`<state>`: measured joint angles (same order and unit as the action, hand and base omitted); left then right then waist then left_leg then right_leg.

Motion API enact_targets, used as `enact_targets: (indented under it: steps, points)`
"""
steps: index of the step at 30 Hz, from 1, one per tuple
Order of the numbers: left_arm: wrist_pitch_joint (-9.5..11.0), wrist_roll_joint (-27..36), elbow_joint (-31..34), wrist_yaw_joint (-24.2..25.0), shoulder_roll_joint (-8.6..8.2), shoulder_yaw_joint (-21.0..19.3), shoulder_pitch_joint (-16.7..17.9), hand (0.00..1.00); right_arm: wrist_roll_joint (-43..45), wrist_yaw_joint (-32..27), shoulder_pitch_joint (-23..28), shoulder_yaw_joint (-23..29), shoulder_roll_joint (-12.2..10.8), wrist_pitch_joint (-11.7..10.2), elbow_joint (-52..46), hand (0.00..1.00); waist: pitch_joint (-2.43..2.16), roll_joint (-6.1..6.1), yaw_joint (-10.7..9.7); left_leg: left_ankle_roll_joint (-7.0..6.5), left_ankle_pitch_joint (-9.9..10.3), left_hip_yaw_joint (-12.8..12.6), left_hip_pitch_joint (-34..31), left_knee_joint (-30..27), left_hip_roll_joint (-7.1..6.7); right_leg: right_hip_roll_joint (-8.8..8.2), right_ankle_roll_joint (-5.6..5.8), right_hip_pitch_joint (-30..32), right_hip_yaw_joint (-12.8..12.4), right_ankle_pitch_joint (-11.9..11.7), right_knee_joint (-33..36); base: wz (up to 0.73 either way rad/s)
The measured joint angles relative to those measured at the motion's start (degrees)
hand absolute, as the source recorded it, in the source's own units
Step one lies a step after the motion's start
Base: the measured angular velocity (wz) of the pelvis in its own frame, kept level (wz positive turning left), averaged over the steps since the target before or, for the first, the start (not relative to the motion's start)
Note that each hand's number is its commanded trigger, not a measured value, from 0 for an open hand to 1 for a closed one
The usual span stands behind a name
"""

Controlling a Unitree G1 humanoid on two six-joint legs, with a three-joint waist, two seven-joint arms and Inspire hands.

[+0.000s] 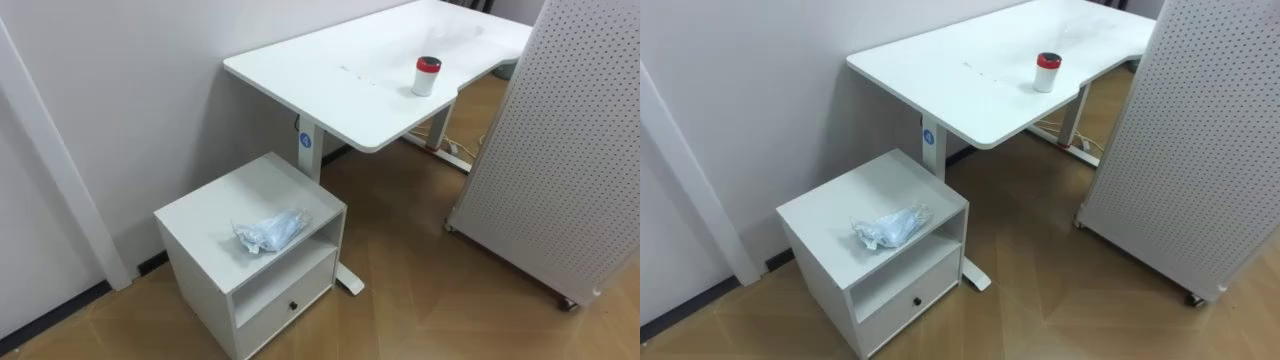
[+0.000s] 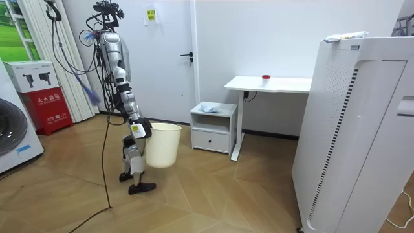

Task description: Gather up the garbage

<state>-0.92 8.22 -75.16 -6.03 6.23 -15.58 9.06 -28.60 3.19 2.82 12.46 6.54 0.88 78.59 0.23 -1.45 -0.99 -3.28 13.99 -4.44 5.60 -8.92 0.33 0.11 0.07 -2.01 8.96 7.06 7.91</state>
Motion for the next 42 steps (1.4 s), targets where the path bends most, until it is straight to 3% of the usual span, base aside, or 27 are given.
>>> enact_targets:
  steps: [20, 23, 25, 27, 29, 30, 31, 32, 33, 34, 35, 36, 37, 38, 39, 40, 42]
  points:
    - [0.0, -0.1, 1.0, -1.2, 0.38, 0.0, 0.6, 0.0, -0.3, -0.8, 1.7, -2.2, -0.1, -0.1, -1.2, 1.0, 0.11, -1.32, 1.3, 0.16, 0.5, -0.4, 1.2, -1.0, 0.18, 0.05, -0.11, -0.9, -0.7, 0.6, 1.2, -0.01]
    - [-0.5, -0.6, 1.0, -1.2, 0.86, -0.1, 0.9, 0.0, 0.1, -0.6, 1.7, -2.1, -0.1, 0.4, -1.5, 1.0, 0.17, -1.33, 1.5, 0.66, 3.8, -0.5, -0.2, -6.4, 1.15, 0.49, -0.76, -0.2, -0.1, 3.4, 5.5, -0.02]
    - [-1.1, -1.7, 0.9, -1.2, 1.87, -0.1, 1.6, 0.0, 0.0, -0.5, 1.8, -2.5, -0.1, 0.7, -2.0, 1.0, 0.17, -1.13, 1.9, 1.53, 6.8, -0.9, -1.3, -11.5, 2.87, 1.61, -1.94, 0.2, 0.4, 5.1, 8.1, -0.14]
    - [-2.5, -2.8, 0.4, -1.1, 3.75, 0.0, 2.3, 0.0, -0.5, -0.5, 1.8, -3.4, -0.1, 1.1, -2.1, 1.0, -0.01, -1.26, 2.2, 3.71, 9.3, -1.7, -4.3, -19.7, 4.92, 3.08, -4.06, 2.1, 0.7, 8.1, 11.7, -0.12]
    - [-3.5, -3.5, 0.5, -1.2, 4.16, 0.1, 2.7, 0.0, -0.6, -0.8, 1.8, -3.2, 0.1, 1.2, -2.3, 1.0, -0.1, -1.27, 1.7, 5.06, 8.4, -1.9, -9.2, -29.9, 6.33, 3.28, -4.58, 2.9, 0.1, 9.2, 13.3, 0.0]
    - [-4.0, -4.3, 0.6, -1.2, 3.82, 0.0, 3.7, 0.0, -0.7, -1.3, 1.8, -3.2, 0.4, 1.4, -2.3, 1.0, 0.03, -0.93, 1.6, 4.73, 5.6, -1.1, -13.2, -37.2, 7.02, 3.65, -5.16, 1.8, -0.6, 9.4, 13.3, -0.08]
    - [-4.3, -4.4, 0.8, -1.2, 3.13, 0.1, 4.6, 0.0, -1.8, -1.8, 1.9, -3.2, 0.8, 1.6, -2.4, 1.0, -0.26, -1.25, 1.4, 4.06, 5.3, 0.1, -15.7, -39.5, 6.2, 3.55, -5.52, 1.0, -1.2, 9.7, 13.1, -0.04]
    - [-4.7, -4.4, 0.8, -1.2, 2.91, 0.3, 4.8, 0.0, -2.6, -2.0, 2.3, -3.2, 0.9, 1.6, -2.6, 1.0, -0.24, -1.12, 1.1, 3.72, 5.5, 0.3, -17.3, -38.8, 5.59, 3.44, -5.7, 0.7, -1.2, 9.9, 12.9, 0.09]
    - [-5.2, -4.2, 1.0, -1.2, 2.67, 1.1, 4.9, 0.0, -3.7, -2.7, 3.1, -3.2, 1.1, 1.6, -2.7, 1.0, -0.15, -1.24, 1.2, 3.58, 5.4, 0.1, -20.7, -35.4, 4.12, 2.77, -5.75, 0.5, -1.2, 10.4, 13.0, 0.11]
    - [-5.2, -4.0, 1.6, -1.2, 2.24, 1.4, 5.7, 0.0, -4.5, -3.3, 3.7, -3.2, 1.3, 1.7, -2.7, 1.0, -0.14, -1.36, 1.4, 4.22, 4.2, -0.7, -23.3, -29.3, 2.67, 2.12, -5.53, 0.2, -1.4, 11.1, 12.9, 0.0]
    - [-5.1, -4.0, 2.0, -1.2, 2.0, 1.8, 6.4, 0.0, -4.9, -3.5, 4.0, -3.2, 1.3, 1.6, -2.8, 1.0, -0.14, -1.3, 1.3, 4.51, 2.9, -1.3, -24.3, -25.1, 2.18, 1.89, -5.41, -0.2, -1.5, 11.4, 12.9, -0.18]
    - [-4.9, -3.8, 2.3, -1.2, 1.64, 2.4, 7.1, 0.0, -5.3, -3.7, 4.6, -3.2, 1.5, 1.6, -3.1, 1.0, -0.06, -0.99, 1.4, 4.33, -1.7, -1.8, -25.7, -18.0, 1.78, 1.61, -5.22, -0.9, -1.5, 12.2, 12.8, -0.26]
    - [-4.9, -3.8, 2.3, -1.2, 1.48, 2.3, 7.5, 0.0, -5.5, -3.8, 4.7, -3.3, 1.5, 1.6, -3.1, 1.0, -0.16, -0.96, 1.6, 4.21, -4.2, -1.8, -25.8, -15.8, 1.83, 1.24, -5.15, -1.3, -1.5, 12.6, 12.8, -0.4]
    - [-5.0, -3.9, 2.3, -1.2, 1.09, 2.3, 7.9, 0.0, -5.6, -3.8, 5.0, -3.4, 1.7, 1.6, -3.3, 1.0, -0.21, -0.99, 1.3, 4.17, -8.6, -1.7, -25.3, -12.7, 1.86, 0.7, -4.79, -2.3, -1.5, 13.4, 12.5, -0.24]
    - [-4.9, -4.0, 2.3, -1.0, 0.75, 2.3, 7.5, 0.0, -5.6, -3.8, 5.3, -3.4, 1.8, 1.6, -3.3, 1.0, -0.28, -1.18, 0.7, 3.12, -11.9, -1.7, -24.7, -10.9, 0.85, 0.1, -4.36, -3.1, -1.6, 14.0, 11.9, -0.05]
    - [-4.5, -4.0, 2.5, -0.8, 0.53, 2.3, 7.2, 0.0, -5.6, -3.8, 5.3, -3.4, 2.0, 1.6, -3.3, 1.0, -0.43, -1.26, 0.1, 1.65, -13.0, -2.6, -23.8, -9.7, -0.17, -0.56, -3.22, -3.2, -2.4, 14.3, 11.2, 0.07]
    - [-3.4, -3.9, 3.0, -0.7, 0.45, 2.3, 7.4, 0.0, -5.6, -3.9, 5.7, -3.3, 2.1, 1.6, -3.2, 1.0, -0.35, -1.95, 0.0, -0.22, -13.2, -5.5, -22.3, -10.3, -0.29, -1.91, -2.74, -5.4, -3.1, 14.3, 8.7, -0.27]
